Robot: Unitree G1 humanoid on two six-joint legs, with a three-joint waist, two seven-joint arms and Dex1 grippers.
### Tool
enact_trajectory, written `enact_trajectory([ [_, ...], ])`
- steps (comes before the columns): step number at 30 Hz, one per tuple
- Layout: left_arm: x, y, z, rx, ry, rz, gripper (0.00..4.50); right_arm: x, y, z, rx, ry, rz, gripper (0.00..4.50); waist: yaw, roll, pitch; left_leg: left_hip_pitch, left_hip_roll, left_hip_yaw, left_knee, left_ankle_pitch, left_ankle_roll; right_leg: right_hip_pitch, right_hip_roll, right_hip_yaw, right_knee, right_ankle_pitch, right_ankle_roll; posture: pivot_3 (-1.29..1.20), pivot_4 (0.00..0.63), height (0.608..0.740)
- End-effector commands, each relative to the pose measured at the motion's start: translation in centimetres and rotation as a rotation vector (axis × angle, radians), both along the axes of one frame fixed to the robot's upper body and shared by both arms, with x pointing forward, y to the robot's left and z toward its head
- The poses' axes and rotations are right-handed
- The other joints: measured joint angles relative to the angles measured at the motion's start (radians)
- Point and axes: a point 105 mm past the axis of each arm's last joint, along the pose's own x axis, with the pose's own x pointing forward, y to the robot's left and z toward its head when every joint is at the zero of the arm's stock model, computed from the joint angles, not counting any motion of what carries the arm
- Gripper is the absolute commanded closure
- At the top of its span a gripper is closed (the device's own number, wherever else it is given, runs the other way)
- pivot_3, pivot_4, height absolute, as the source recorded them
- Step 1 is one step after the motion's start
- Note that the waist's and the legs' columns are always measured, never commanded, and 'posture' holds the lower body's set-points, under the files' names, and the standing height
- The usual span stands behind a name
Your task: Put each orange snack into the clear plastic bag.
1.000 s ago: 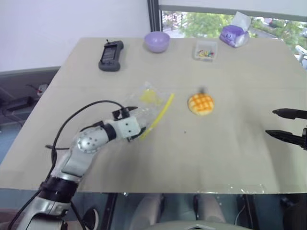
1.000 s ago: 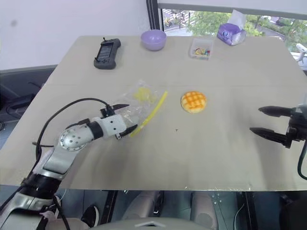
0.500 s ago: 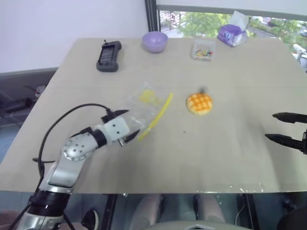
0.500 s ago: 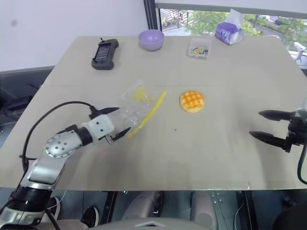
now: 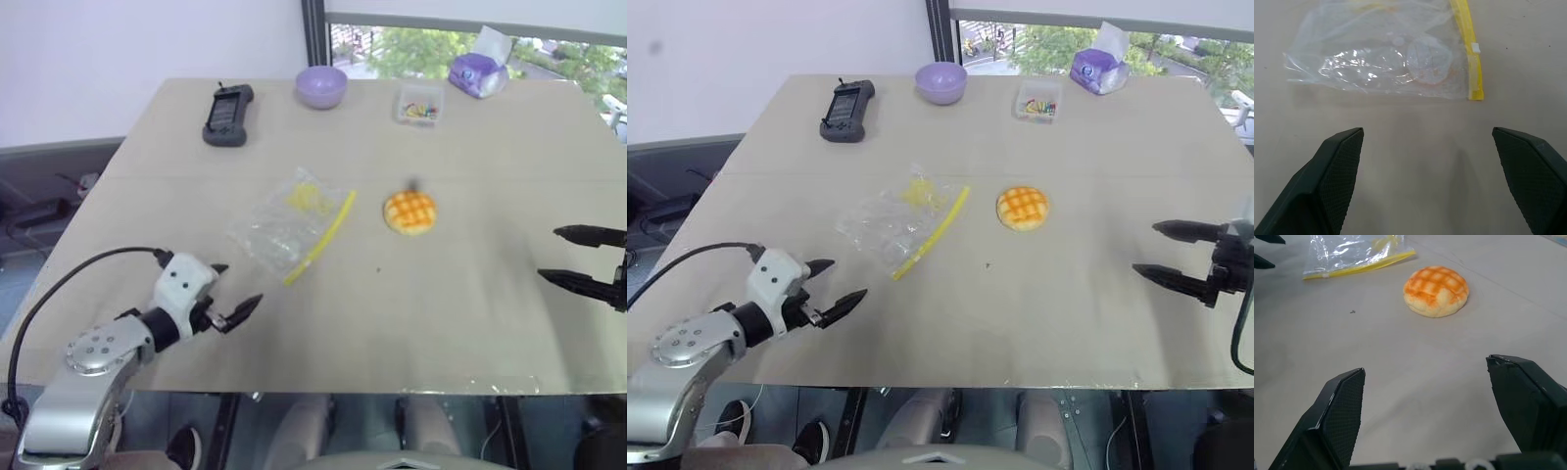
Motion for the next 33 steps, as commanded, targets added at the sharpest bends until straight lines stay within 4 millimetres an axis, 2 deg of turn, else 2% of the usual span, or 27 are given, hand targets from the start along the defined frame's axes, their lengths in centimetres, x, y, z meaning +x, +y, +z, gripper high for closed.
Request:
enact_trajectory([
  [1, 0.8, -0.7, -0.1, 0.007, -0.021, 0.004, 0.04, 0.0, 0.0, 1.1, -0.008, -0.041, 0.008, 0.2, 0.0, 0.0, 0.0, 0.0, 0.0, 0.0, 0.0, 0.0, 0.0, 0.0, 0.0, 0.0, 0.0, 0.0, 0.0, 0.0, 0.15, 0.74],
  [7, 2.1, -1.2, -1.3, 0.195, -0.083, -0.066, 0.04, -0.3, -0.2, 1.4, -0.01, -0.05, -0.008, 0.2, -0.002, 0.0, 0.0, 0.0, 0.0, 0.0, 0.0, 0.0, 0.0, 0.0, 0.0, 0.0, -0.001, 0.0, 0.0, 0.0, 0.15, 0.74],
  [12, 2.6, 0.0, -0.2, 0.468, -0.231, -0.164, 0.04, -0.7, -0.5, 1.5, -0.015, -0.055, -0.026, 0.2, -0.001, 0.0, 0.0, 0.0, 0.0, 0.001, -0.001, 0.0, 0.0, 0.0, 0.0, 0.001, -0.001, 0.0, 0.0, 0.0, 0.15, 0.74],
  [15, 2.7, 1.0, 0.0, 0.581, -0.266, -0.193, 0.04, -0.8, -0.4, 1.3, -0.015, -0.054, -0.03, 0.2, -0.002, 0.0, 0.0, 0.0, 0.0, 0.001, -0.001, 0.0, 0.0, 0.0, 0.0, 0.001, -0.001, 0.0, 0.0, 0.0, 0.15, 0.74],
  [18, 3.6, 1.4, 0.3, 0.619, -0.31, -0.181, 0.04, -0.9, -0.3, 1.1, -0.009, -0.053, -0.034, 0.2, -0.001, 0.001, 0.0, 0.0, 0.0, 0.001, -0.001, 0.0, 0.0, 0.0, 0.0, 0.001, -0.001, 0.0, 0.0, 0.0, 0.15, 0.74],
  [23, 5.6, 0.1, 0.0, 0.64, -0.379, -0.213, 0.04, -0.7, -0.1, 1.1, -0.007, -0.059, -0.037, 0.2, 0.002, 0.001, 0.0, 0.001, 0.0, 0.0, -0.001, 0.0, 0.0, 0.0, 0.0, 0.0, -0.001, 0.0, 0.0, 0.0, 0.15, 0.74],
  [29, 8.5, -3.3, -0.8, 0.668, -0.479, -0.306, 0.04, -0.5, 0.0, 1.2, -0.005, -0.064, -0.037, 0.2, 0.009, 0.001, -0.001, 0.001, -0.001, -0.001, 0.0, 0.0, 0.0, 0.002, 0.0, -0.001, 0.0, 0.0, 0.0, 0.0, 0.15, 0.74],
  [33, 9.4, -4.7, -1.2, 0.716, -0.529, -0.378, 0.04, -0.5, 0.1, 1.1, -0.004, -0.066, -0.039, 0.2, 0.016, 0.002, -0.001, 0.001, -0.002, -0.001, 0.0, 0.0, 0.0, 0.002, -0.001, -0.001, 0.0, 0.0, 0.0, 0.0, 0.15, 0.74],
])
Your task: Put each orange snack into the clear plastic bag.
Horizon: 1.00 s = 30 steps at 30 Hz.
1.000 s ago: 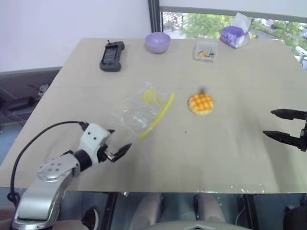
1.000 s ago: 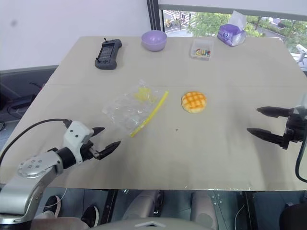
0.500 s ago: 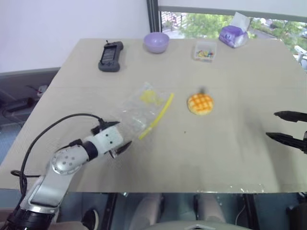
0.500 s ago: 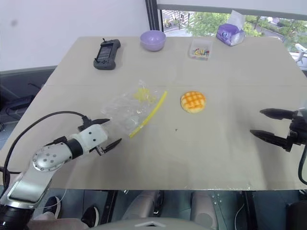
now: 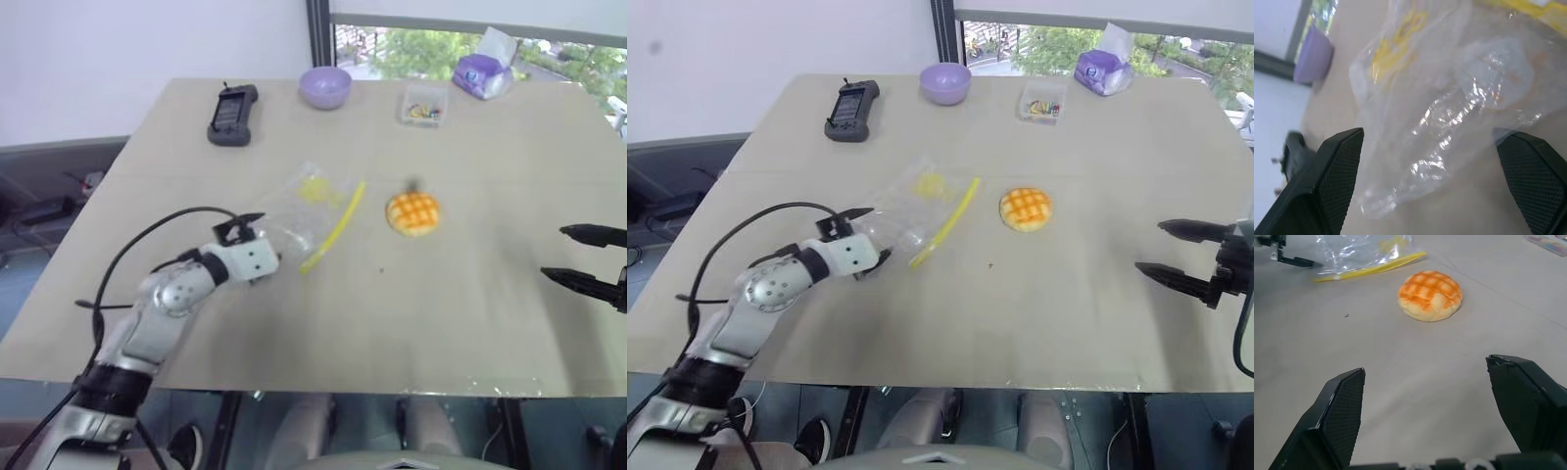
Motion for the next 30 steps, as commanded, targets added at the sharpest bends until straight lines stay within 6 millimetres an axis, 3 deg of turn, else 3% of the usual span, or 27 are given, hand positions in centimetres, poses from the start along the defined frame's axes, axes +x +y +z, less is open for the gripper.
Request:
enact_trajectory([
  [1, 0.0, -1.0, -2.1, 0.09, 0.02, -0.069, 0.04, -0.1, 0.3, 1.0, 0.0, -0.049, 0.01, 0.2, 0.004, 0.001, 0.0, 0.0, 0.0, 0.0, 0.0, 0.0, 0.0, 0.0, 0.0, 0.0, 0.0, 0.0, 0.0, 0.0, 0.15, 0.74],
  [2, 0.0, -1.1, -2.3, 0.118, 0.013, -0.086, 0.04, -0.1, 0.3, 1.0, 0.001, -0.05, 0.009, 0.2, 0.006, 0.001, -0.001, 0.0, 0.0, 0.0, 0.0, 0.0, 0.0, 0.0, 0.0, 0.0, 0.0, 0.0, 0.0, 0.0, 0.15, 0.74],
  [5, 0.4, -1.4, -2.4, 0.162, -0.012, -0.115, 0.77, -0.1, 0.4, 0.9, 0.003, -0.053, 0.009, 0.2, 0.008, 0.002, -0.001, 0.0, 0.0, 0.0, 0.0, 0.0, 0.0, 0.0, 0.0, 0.0, 0.0, 0.0, 0.0, 0.0, 0.15, 0.74],
  [8, 0.7, -1.5, -2.3, 0.187, -0.031, -0.126, 2.17, -0.1, 0.5, 0.9, 0.005, -0.055, 0.008, 0.2, 0.008, 0.002, -0.001, 0.0, 0.0, 0.0, 0.0, 0.0, 0.0, 0.0, 0.0, 0.0, 0.001, 0.0, 0.0, 0.0, 0.15, 0.74],
  [10, 0.9, -1.4, -2.5, 0.203, -0.035, -0.127, 2.77, -0.1, 0.5, 0.9, 0.006, -0.057, 0.005, 0.2, 0.007, 0.002, -0.001, 0.0, 0.0, 0.0, 0.001, 0.0, 0.0, 0.0, 0.0, 0.0, 0.001, 0.0, 0.0, 0.0, 0.15, 0.74],
  [11, 1.0, -1.4, -2.5, 0.207, -0.036, -0.126, 3.32, -0.1, 0.5, 0.8, 0.006, -0.057, 0.004, 0.2, 0.007, 0.002, -0.001, 0.0, 0.0, 0.0, 0.001, 0.0, 0.0, 0.0, 0.0, 0.0, 0.001, 0.0, 0.0, 0.0, 0.15, 0.74],
  [14, 1.2, -1.4, -2.5, 0.207, -0.047, -0.125, 4.44, -0.2, 0.5, 0.8, 0.007, -0.058, 0.002, 0.2, 0.008, 0.006, -0.004, 0.0, 0.0, 0.0, 0.001, 0.0, 0.0, 0.0, 0.0, 0.0, 0.001, 0.0, 0.0, 0.0, 0.15, 0.74],
  [21, 1.7, -2.1, -0.4, 0.131, -0.134, -0.113, 4.44, 0.1, 0.8, 0.9, 0.01, -0.064, 0.009, 0.2, 0.009, 0.009, -0.006, 0.001, 0.0, 0.0, 0.001, 0.0, 0.0, 0.001, 0.001, 0.0, 0.002, 0.0, 0.001, 0.0, 0.15, 0.74],
  [24, 1.9, -2.8, 2.2, -0.136, -0.14, -0.054, 4.44, 0.5, 1.8, 1.1, 0.012, -0.08, 0.032, 0.2, 0.007, 0.008, -0.005, 0.001, -0.001, -0.001, 0.002, 0.0, 0.0, 0.002, 0.0, 0.0, 0.002, 0.0, 0.001, 0.0, 0.15, 0.74],
  [27, 1.7, -3.8, 5.2, -0.48, -0.07, -0.015, 4.44, 1.7, 4.0, 1.4, 0.021, -0.113, 0.067, 0.2, -0.001, 0.004, -0.003, -0.002, 0.0, -0.002, 0.004, 0.0, 0.0, -0.001, 0.001, -0.001, 0.002, 0.001, 0.002, 0.0, 0.15, 0.74],
  [30, 0.4, -5.4, 7.0, -0.685, 0.065, -0.068, 4.44, 4.5, 6.2, 1.0, -0.078, -0.185, 0.022, 0.2, -0.024, 0.002, -0.002, -0.003, 0.001, -0.002, 0.005, 0.001, -0.002, -0.001, 0.001, -0.001, 0.002, 0.001, 0.001, 0.0, 0.15, 0.74],
])
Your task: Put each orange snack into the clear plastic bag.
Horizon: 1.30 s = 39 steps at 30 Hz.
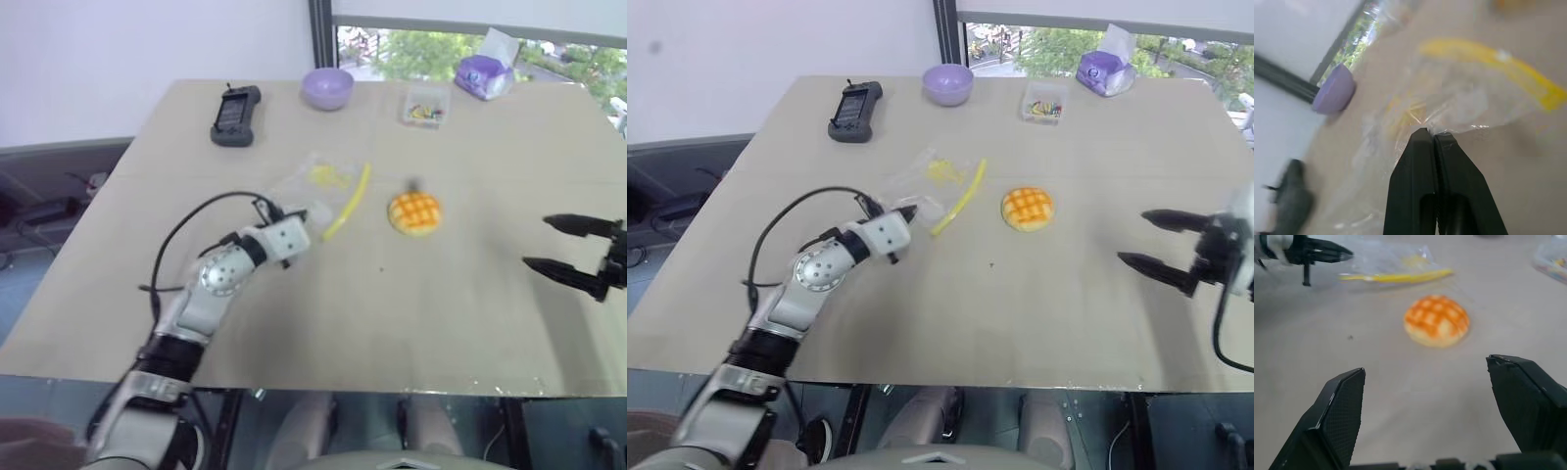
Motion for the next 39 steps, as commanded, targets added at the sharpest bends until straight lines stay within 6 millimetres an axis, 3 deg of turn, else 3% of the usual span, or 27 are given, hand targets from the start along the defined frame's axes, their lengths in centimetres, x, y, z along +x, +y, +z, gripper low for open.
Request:
enact_trajectory([
  [1, -1.4, -0.8, 3.3, -0.19, 0.062, -0.074, 4.44, 2.1, 2.0, 0.0, -0.117, -0.087, -0.048, 0.2, -0.01, 0.0, 0.0, 0.0, 0.0, 0.001, 0.0, 0.001, -0.002, -0.001, 0.0, 0.001, 0.0, 0.0, 0.0, 0.0, 0.15, 0.74],
  [5, -3.3, -1.7, 5.0, -0.333, 0.188, -0.171, 4.44, 5.4, 4.1, -0.9, -0.306, -0.214, -0.075, 0.2, -0.019, -0.001, 0.001, 0.0, 0.0, 0.001, -0.001, 0.001, -0.002, -0.001, 0.0, 0.001, -0.001, 0.0, 0.0, 0.0, 0.15, 0.74],
  [12, -4.9, -1.9, 6.9, -0.436, 0.281, -0.251, 4.44, 9.2, 7.3, -0.5, -0.248, -0.308, -0.082, 0.2, -0.023, -0.005, 0.003, -0.001, -0.001, 0.001, 0.0, 0.002, -0.003, -0.001, 0.0, 0.001, -0.001, 0.0, 0.0, 0.0, 0.15, 0.74],
  [18, -5.3, -1.9, 7.6, -0.495, 0.303, -0.261, 4.44, 10.3, 10.9, -2.5, -0.265, -0.295, 0.073, 0.2, -0.03, -0.005, 0.003, 0.0, 0.0, 0.001, -0.001, 0.002, -0.003, -0.001, 0.0, 0.001, -0.001, 0.0, 0.0, 0.0, 0.15, 0.74],
  [23, -5.8, -2.2, 7.6, -0.506, 0.318, -0.271, 4.44, 11.5, 13.3, -1.8, -0.211, -0.339, 0.106, 0.2, -0.032, -0.005, 0.003, 0.0, 0.0, 0.001, -0.001, 0.002, -0.003, -0.002, 0.0, 0.002, -0.001, 0.0, -0.001, 0.0, 0.15, 0.74],
  [29, -6.3, -2.0, 6.8, -0.475, 0.348, -0.274, 4.44, 13.4, 14.1, -0.4, -0.186, -0.402, 0.064, 0.2, -0.034, -0.005, 0.003, 0.0, 0.0, 0.002, -0.002, 0.002, -0.004, -0.004, 0.001, 0.004, -0.001, 0.0, -0.001, 0.0, 0.15, 0.74],
  [34, -6.3, -1.7, 6.6, -0.473, 0.348, -0.263, 4.44, 12.9, 15.2, -0.9, -0.159, -0.371, 0.131, 0.2, -0.032, -0.005, 0.003, -0.001, 0.0, 0.002, -0.002, 0.002, -0.004, -0.004, 0.001, 0.004, -0.001, 0.0, -0.001, 0.0, 0.15, 0.74],
  [39, -6.4, -1.9, 6.6, -0.479, 0.346, -0.263, 4.5, 12.9, 15.2, -0.8, -0.149, -0.377, 0.138, 2.44, -0.033, -0.005, 0.003, -0.001, 0.0, 0.002, -0.002, 0.002, -0.004, -0.005, 0.001, 0.004, -0.001, 0.0, -0.001, 0.0, 0.15, 0.74],
])
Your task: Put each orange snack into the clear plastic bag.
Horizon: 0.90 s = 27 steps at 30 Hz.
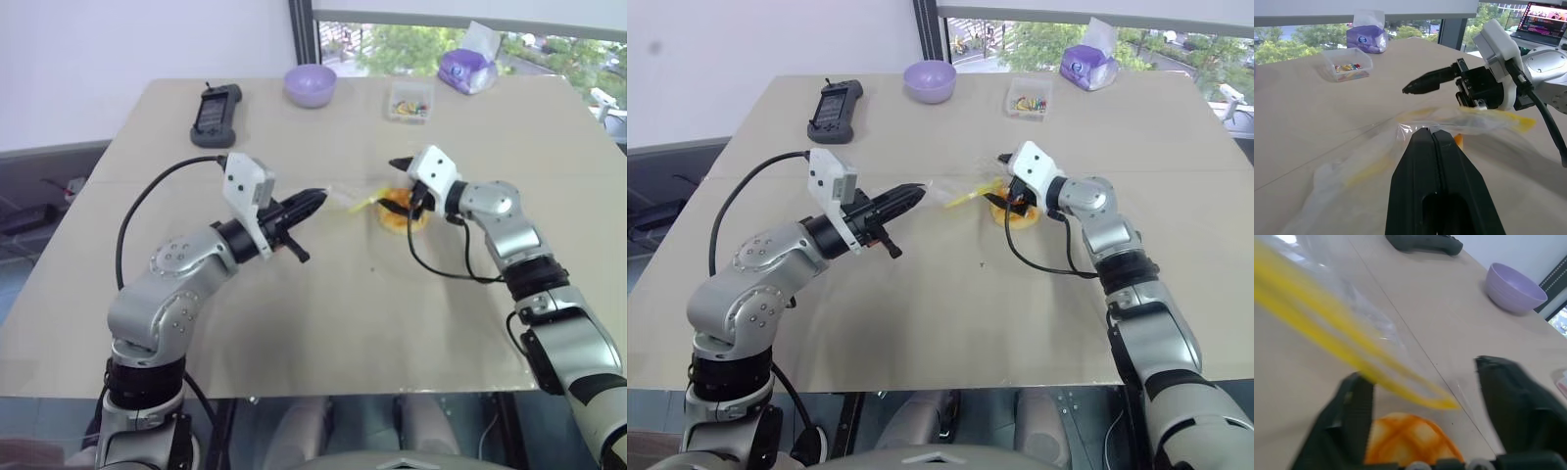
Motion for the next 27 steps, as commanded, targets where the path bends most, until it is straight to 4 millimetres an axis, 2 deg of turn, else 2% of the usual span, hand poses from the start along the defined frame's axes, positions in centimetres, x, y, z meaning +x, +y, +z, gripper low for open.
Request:
enact_trajectory([
  [1, -0.8, -0.3, 1.1, -0.01, -0.053, -0.018, 4.5, 0.0, 0.2, 1.7, 0.038, -0.053, 0.017, 2.8, 0.0, 0.0, 0.0, 0.0, 0.0, 0.0, 0.0, 0.0, 0.0, 0.0, 0.0, 0.0, 0.0, 0.0, 0.0, 0.0, 0.15, 0.74],
  [2, -0.9, -0.4, 1.0, -0.009, -0.05, -0.021, 4.5, -0.1, 0.3, 1.7, 0.042, -0.053, 0.022, 3.41, -0.001, 0.0, 0.0, 0.0, 0.0, 0.0, 0.0, 0.0, 0.0, 0.0, 0.0, 0.0, 0.0, 0.0, 0.0, 0.0, 0.15, 0.74],
  [4, -0.9, -0.5, 0.9, -0.008, -0.047, -0.023, 4.5, -0.2, 0.5, 1.7, 0.045, -0.052, 0.031, 4.29, -0.002, 0.0, 0.0, 0.0, 0.0, 0.0, 0.0, 0.0, 0.0, 0.0, 0.0, 0.001, 0.0, 0.0, 0.0, 0.0, 0.15, 0.74],
  [5, -0.9, -0.5, 0.9, -0.008, -0.046, -0.024, 4.5, -0.2, 0.6, 1.7, 0.046, -0.051, 0.033, 4.44, -0.002, 0.0, 0.0, 0.0, 0.0, 0.001, 0.0, 0.0, 0.0, -0.001, 0.0, 0.001, 0.0, 0.0, 0.0, 0.0, 0.15, 0.74],
  [13, -0.9, -0.3, 0.4, 0.03, -0.042, -0.011, 4.5, -0.1, 0.2, 2.3, 0.042, -0.064, 0.016, 4.44, -0.002, 0.0, 0.0, 0.0, 0.0, 0.001, 0.0, 0.0, 0.0, -0.001, 0.0, 0.001, 0.0, 0.0, 0.0, 0.0, 0.15, 0.74],
  [17, -0.4, 0.6, -0.1, 0.132, -0.083, 0.034, 4.5, -0.1, -0.2, 3.3, -0.051, -0.139, -0.005, 4.44, 0.0, 0.0, 0.0, 0.0, 0.0, 0.001, -0.001, 0.0, 0.0, -0.001, 0.0, 0.001, 0.0, 0.0, 0.0, 0.0, 0.15, 0.74],
  [18, -0.3, 0.8, 0.0, 0.15, -0.097, 0.046, 3.98, -0.1, -0.2, 3.7, -0.08, -0.178, -0.012, 4.5, -0.001, 0.0, 0.0, 0.0, 0.0, 0.001, -0.001, 0.0, 0.0, -0.001, 0.0, 0.001, 0.0, 0.0, 0.0, 0.0, 0.15, 0.74],
  [19, -0.1, 1.1, 0.1, 0.161, -0.113, 0.059, 3.89, -0.1, -0.2, 4.2, -0.097, -0.208, -0.019, 4.5, -0.001, 0.0, 0.0, 0.0, 0.0, 0.001, -0.001, 0.0, 0.0, -0.001, 0.0, 0.001, 0.0, 0.0, 0.0, 0.0, 0.15, 0.74],
  [21, 0.2, 1.9, 0.4, 0.198, -0.15, 0.094, 3.07, 0.3, -0.3, 5.5, -0.122, -0.269, -0.072, 4.5, -0.002, 0.0, 0.0, -0.001, 0.0, 0.001, -0.001, 0.0, 0.0, -0.002, 0.0, 0.002, 0.0, 0.0, 0.0, 0.0, 0.15, 0.74],
  [24, 0.6, 2.9, 0.5, 0.269, -0.196, 0.127, 3.07, 0.8, -0.9, 7.2, -0.176, -0.375, -0.147, 4.5, -0.002, 0.0, 0.0, -0.001, 0.0, 0.003, -0.002, 0.0, 0.0, -0.004, 0.001, 0.004, 0.001, 0.0, 0.0, 0.0, 0.15, 0.74],
  [27, 0.9, 3.4, 1.0, 0.336, -0.257, 0.136, 3.07, 1.2, -1.8, 7.9, -0.323, -0.481, -0.197, 4.5, 0.001, 0.0, 0.0, -0.002, 0.0, 0.004, -0.003, 0.0, 0.0, -0.007, 0.001, 0.004, 0.001, 0.0, 0.0, 0.0, 0.15, 0.74],
])
